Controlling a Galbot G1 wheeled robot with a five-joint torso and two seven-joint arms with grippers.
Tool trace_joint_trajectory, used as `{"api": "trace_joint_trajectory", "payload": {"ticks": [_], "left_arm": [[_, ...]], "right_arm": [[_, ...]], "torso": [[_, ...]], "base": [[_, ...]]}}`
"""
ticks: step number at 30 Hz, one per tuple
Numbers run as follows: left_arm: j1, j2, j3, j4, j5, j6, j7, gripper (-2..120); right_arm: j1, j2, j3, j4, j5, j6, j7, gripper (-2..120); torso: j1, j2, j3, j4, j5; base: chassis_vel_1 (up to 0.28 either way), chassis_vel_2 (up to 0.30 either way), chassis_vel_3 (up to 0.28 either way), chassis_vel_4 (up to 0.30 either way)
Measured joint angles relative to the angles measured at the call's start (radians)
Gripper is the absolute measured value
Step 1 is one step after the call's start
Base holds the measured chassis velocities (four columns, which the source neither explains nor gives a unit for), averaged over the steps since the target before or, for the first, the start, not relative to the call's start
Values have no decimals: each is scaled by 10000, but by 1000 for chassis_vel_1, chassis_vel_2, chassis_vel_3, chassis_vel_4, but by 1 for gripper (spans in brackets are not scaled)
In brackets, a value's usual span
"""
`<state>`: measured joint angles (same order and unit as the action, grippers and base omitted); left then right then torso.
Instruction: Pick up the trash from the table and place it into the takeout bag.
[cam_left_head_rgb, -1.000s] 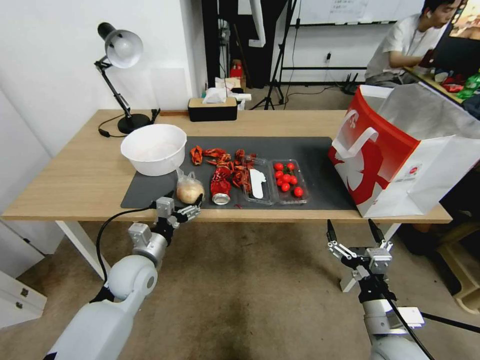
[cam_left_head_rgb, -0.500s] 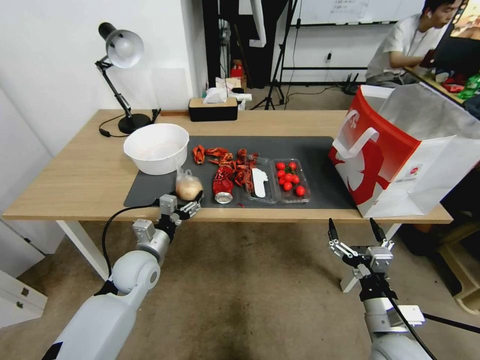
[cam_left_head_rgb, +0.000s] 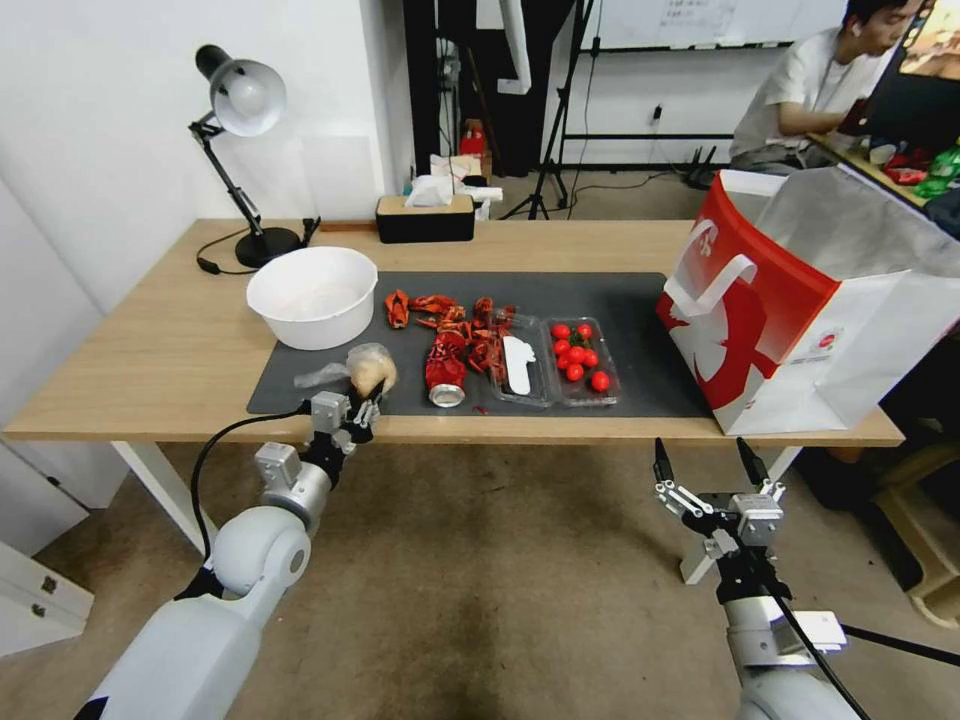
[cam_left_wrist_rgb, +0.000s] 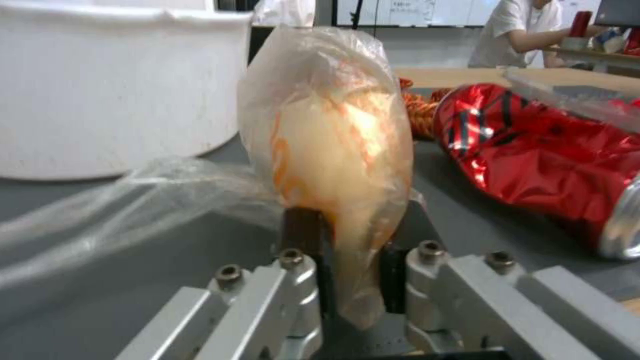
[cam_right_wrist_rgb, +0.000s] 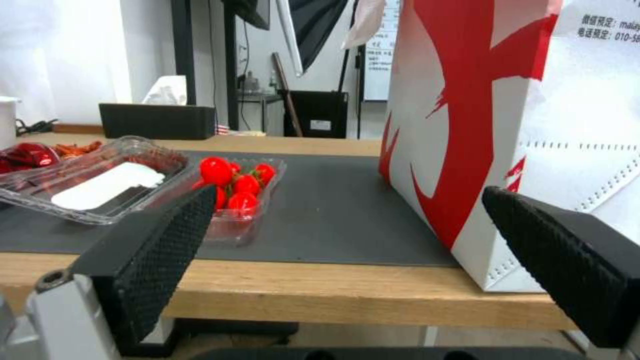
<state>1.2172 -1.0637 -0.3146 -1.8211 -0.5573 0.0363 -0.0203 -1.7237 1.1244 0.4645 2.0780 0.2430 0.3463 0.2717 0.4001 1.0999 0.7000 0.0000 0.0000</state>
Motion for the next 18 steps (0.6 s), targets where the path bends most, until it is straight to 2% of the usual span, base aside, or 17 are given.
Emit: {"api": "trace_joint_trajectory", "payload": {"ticks": [3,5,8,12,14,16,18], "left_arm": [[174,88,-110,-329,23,-103,26,6],[246,139,-154,-528,33,-135,53,6],[439,361,-248,-1227,-55,-242,123,6],[463,559,-254,-1654,-329,-377,235,6],[350,768,-176,-1954,-716,-569,521,6],[82,1019,11,-2056,-1269,-888,949,6],[-72,1117,105,-2056,-1469,-999,1125,6]], "right_arm": [[-27,18,-12,33,-10,-1,0,100],[-37,25,-21,54,-12,-2,0,100],[-55,50,-49,91,-16,-6,-6,100],[-57,60,-63,122,-16,-9,-17,100],[-58,74,-81,132,-15,-9,-25,100],[-59,86,-91,133,0,-9,-36,100],[-59,89,-92,133,6,-10,-41,100]], "torso": [[0,0,0,1,0],[0,0,0,1,-1],[0,1,0,1,0],[0,1,0,0,0],[0,1,-1,1,0],[-1,1,0,0,1],[-1,0,0,1,-1]], "base": [[0,0,0,0],[0,0,0,0],[0,0,0,0],[0,0,0,0],[0,0,0,0],[0,0,0,0],[0,0,0,0]]}}
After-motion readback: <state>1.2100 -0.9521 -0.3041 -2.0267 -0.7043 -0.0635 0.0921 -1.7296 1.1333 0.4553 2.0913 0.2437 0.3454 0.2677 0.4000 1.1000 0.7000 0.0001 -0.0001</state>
